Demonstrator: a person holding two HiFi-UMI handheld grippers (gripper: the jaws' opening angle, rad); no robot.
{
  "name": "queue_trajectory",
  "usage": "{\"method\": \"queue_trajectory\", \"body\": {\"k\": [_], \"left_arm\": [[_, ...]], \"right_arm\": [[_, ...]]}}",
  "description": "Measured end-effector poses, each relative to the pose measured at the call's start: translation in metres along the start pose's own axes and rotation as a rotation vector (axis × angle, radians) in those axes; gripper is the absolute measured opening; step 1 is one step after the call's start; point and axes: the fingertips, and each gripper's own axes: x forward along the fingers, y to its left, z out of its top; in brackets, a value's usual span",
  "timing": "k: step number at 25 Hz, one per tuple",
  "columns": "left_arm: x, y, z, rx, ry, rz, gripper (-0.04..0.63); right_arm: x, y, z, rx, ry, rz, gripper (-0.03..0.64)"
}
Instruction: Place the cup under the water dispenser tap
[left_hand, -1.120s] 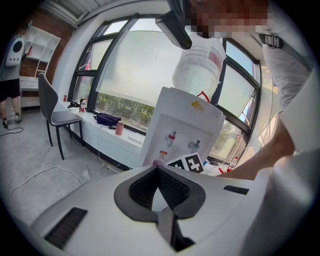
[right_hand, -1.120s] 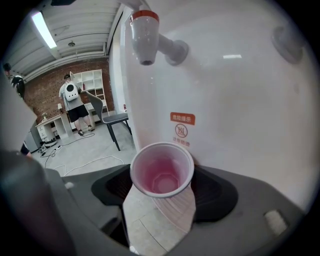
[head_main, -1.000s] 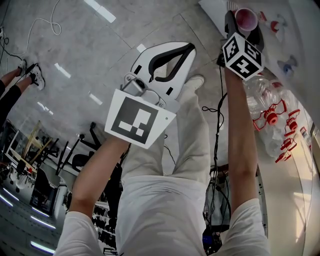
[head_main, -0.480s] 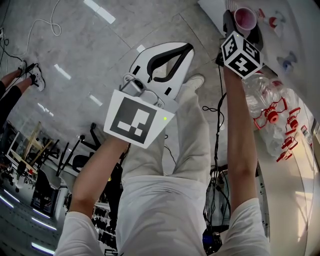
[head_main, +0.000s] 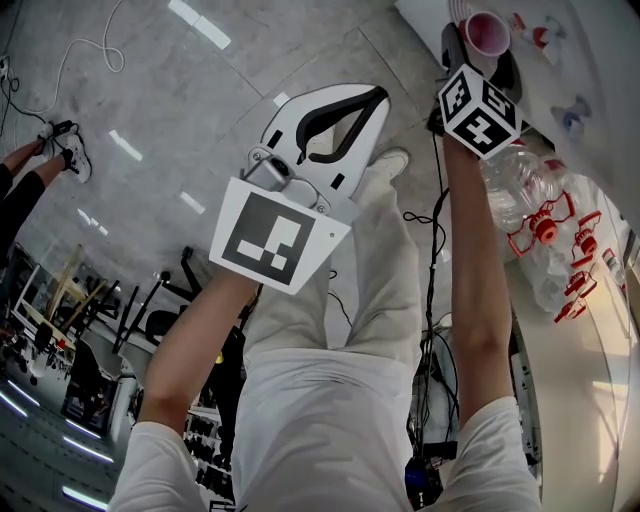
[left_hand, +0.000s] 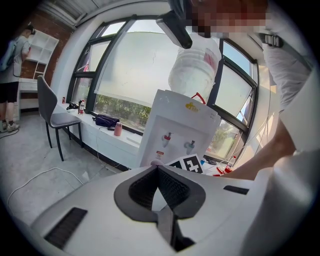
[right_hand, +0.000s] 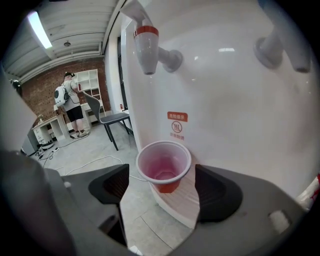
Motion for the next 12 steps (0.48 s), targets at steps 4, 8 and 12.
{"method": "queue_trajectory", "body": {"k": [4, 8, 12], "left_arm": [[-0.005, -0.003, 0.006, 0.014, -0.008, 0.0, 0.006], [-0.012, -0.009, 0.011, 0.025, -0.011, 0.0, 0.006], [-0.021, -0.016, 0.02, 0.026, -0.02, 0.003, 0.006]], "right_arm": [[-0.011, 0.001, 0.001, 0.011, 0.0, 0.004, 0.41], [-0.028, 0.005, 0.002, 0.022, 0.008, 0.026, 0.41], [-0.046, 0.008, 0.007, 0.017, 0.012, 0.033, 0.409]]}}
